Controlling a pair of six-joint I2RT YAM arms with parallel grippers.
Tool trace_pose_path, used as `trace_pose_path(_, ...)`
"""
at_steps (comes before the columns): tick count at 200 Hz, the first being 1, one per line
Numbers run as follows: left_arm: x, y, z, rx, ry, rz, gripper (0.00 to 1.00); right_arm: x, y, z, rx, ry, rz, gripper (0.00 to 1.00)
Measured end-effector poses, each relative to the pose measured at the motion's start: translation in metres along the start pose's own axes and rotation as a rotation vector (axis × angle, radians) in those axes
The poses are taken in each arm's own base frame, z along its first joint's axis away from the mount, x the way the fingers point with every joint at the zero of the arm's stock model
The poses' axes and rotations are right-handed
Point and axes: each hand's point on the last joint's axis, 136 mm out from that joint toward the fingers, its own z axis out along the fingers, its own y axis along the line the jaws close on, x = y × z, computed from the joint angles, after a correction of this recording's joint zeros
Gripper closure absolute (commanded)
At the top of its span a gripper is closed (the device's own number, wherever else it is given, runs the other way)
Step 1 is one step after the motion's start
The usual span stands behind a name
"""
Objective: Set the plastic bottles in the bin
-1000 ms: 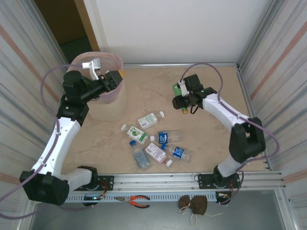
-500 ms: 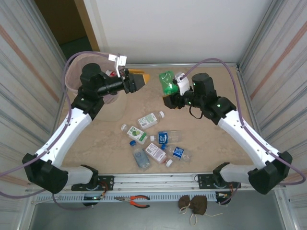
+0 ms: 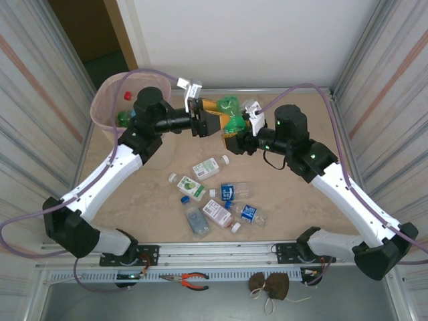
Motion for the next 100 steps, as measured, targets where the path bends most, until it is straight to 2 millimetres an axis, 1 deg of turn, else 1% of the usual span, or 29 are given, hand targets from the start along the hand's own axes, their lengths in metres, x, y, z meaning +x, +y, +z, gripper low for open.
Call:
trace_pose_path(17,0.002,-0.001,0.004,0.015,0.008,-0.001,0.25,0.0,0.001,0.0,-0.005,-0.001,0.0,0.51)
trace_pose_path(55,0.007,0.0,0.011,0.039,0.02,0.0,0.26,0.0,0.001,0.0,-0.008,-0.001,0.0,0.51)
trace_pose_path(100,0.008,-0.003,0.012,0.049,0.024,0.001,0.32,-0.003,0.006,0.0,-0.031,-0.012,-0.002,0.51)
